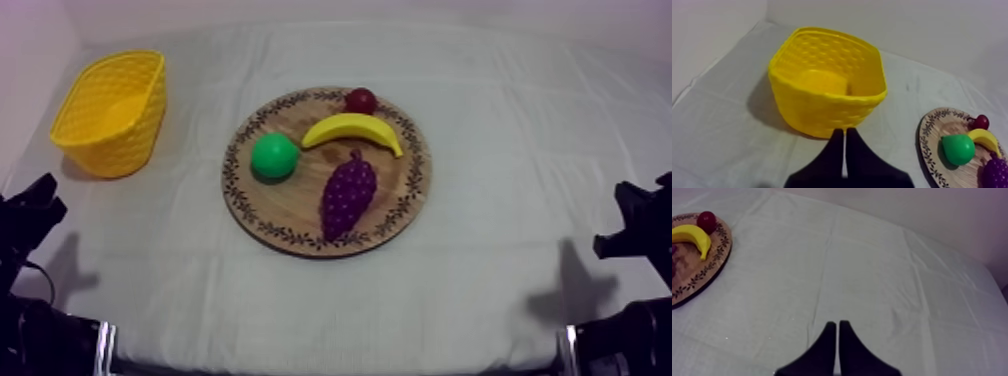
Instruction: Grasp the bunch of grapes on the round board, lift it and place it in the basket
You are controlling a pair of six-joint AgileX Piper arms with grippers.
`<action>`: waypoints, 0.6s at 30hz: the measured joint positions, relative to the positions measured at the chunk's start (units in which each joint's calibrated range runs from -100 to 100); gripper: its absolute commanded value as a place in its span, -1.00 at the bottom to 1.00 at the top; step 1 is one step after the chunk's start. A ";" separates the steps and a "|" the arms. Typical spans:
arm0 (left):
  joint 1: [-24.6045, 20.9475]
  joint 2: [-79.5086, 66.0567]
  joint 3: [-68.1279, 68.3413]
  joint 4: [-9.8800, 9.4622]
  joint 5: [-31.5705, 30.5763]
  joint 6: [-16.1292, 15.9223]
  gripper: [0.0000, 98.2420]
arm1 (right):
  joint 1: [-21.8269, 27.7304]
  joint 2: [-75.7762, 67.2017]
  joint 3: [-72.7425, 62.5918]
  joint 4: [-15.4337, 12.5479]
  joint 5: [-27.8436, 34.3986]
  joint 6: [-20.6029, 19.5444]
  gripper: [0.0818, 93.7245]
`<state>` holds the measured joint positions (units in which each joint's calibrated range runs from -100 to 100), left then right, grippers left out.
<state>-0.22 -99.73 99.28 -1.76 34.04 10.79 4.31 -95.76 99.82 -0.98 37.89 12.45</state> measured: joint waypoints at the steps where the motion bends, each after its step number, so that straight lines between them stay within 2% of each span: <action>1: 0.03 0.00 0.00 0.00 0.00 0.00 -1.00 | 0.00 0.00 0.00 0.00 0.00 0.00 -0.99; 12: 0.71 0.00 0.00 0.00 0.00 -0.05 -1.00 | 0.00 0.00 0.00 0.00 0.00 0.00 -0.99; 18: 4.57 -0.27 0.14 -0.05 -0.22 0.01 -1.00 | 0.00 0.00 0.00 0.00 0.00 0.00 -0.99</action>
<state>4.35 -100.00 99.42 -1.80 33.82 10.80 4.31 -95.76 99.82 -0.98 37.89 12.45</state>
